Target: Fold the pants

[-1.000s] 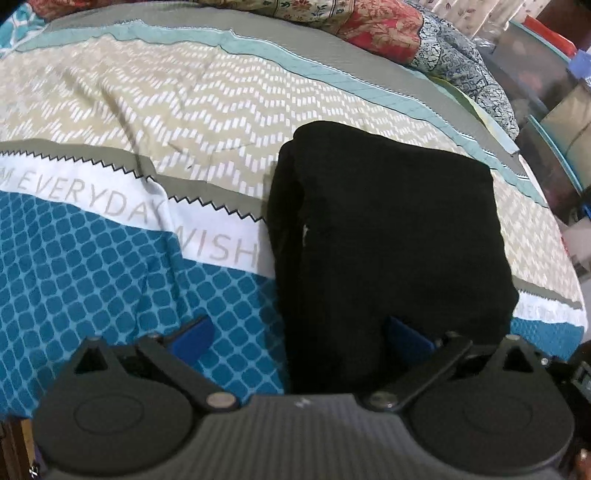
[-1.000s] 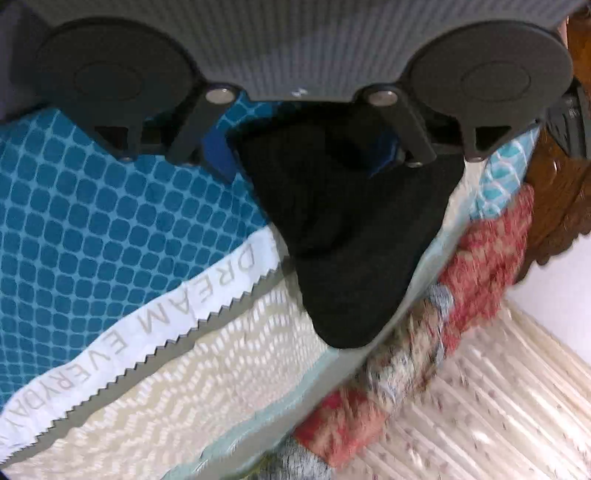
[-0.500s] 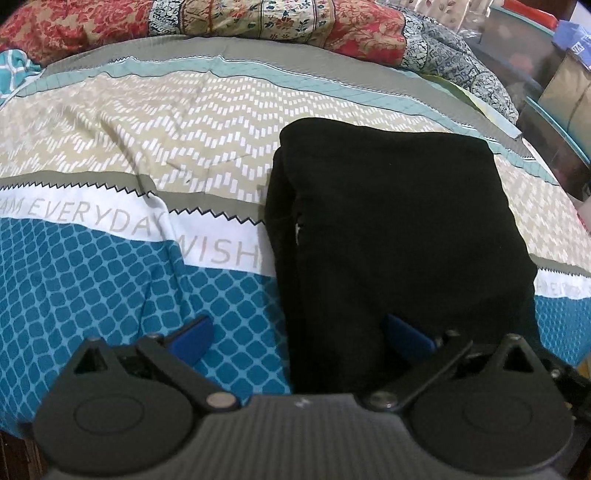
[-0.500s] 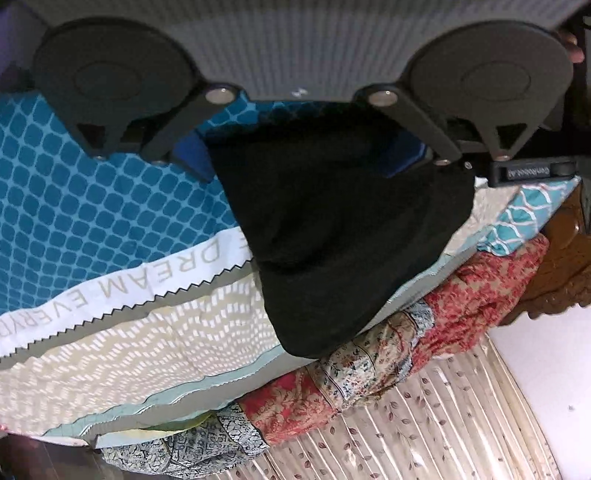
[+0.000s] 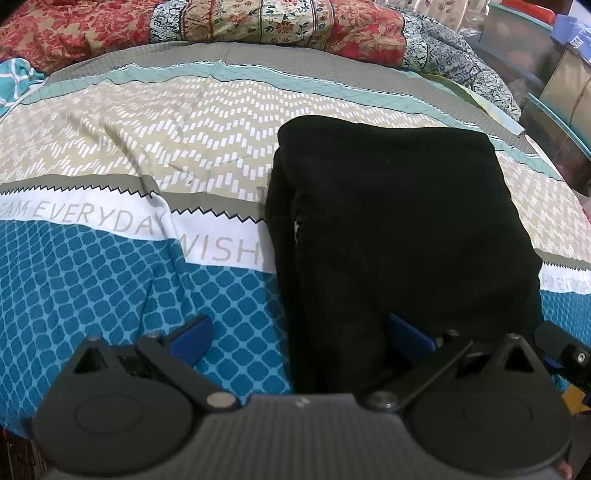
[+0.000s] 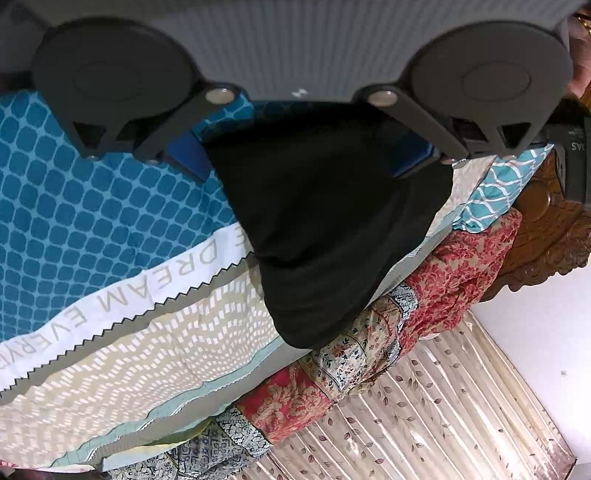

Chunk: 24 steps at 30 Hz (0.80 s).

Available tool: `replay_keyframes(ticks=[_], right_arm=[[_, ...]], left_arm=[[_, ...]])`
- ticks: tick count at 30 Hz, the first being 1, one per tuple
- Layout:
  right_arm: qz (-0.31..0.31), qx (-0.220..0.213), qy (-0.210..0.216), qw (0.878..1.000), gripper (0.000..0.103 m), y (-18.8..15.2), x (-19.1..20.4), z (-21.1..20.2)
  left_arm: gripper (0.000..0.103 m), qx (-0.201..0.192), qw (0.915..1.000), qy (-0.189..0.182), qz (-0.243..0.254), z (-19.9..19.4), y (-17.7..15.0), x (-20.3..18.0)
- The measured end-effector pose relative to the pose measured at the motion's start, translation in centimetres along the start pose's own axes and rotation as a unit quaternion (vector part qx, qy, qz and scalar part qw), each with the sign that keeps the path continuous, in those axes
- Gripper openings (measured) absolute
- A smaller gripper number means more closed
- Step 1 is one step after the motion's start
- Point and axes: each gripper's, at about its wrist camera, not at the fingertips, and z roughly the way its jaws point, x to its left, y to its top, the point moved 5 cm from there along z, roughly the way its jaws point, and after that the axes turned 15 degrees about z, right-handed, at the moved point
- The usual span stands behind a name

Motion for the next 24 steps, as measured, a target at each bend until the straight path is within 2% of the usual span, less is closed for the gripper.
replay_keyframes(ticks=[12, 24], right_arm=[[0.029, 0.019, 0.044, 0.998, 0.103, 0.9, -1.3, -0.8], [-0.013, 0.024, 0.031, 0.999, 0.103, 0.9, -0.9, -0.5]], left_arm=[[0.103, 0.007, 0.9999, -0.009, -0.007, 0.3, 0.1, 0.3], [0.103, 0.001, 0.9997, -0.023, -0.007, 0.3, -0.1, 0.6]])
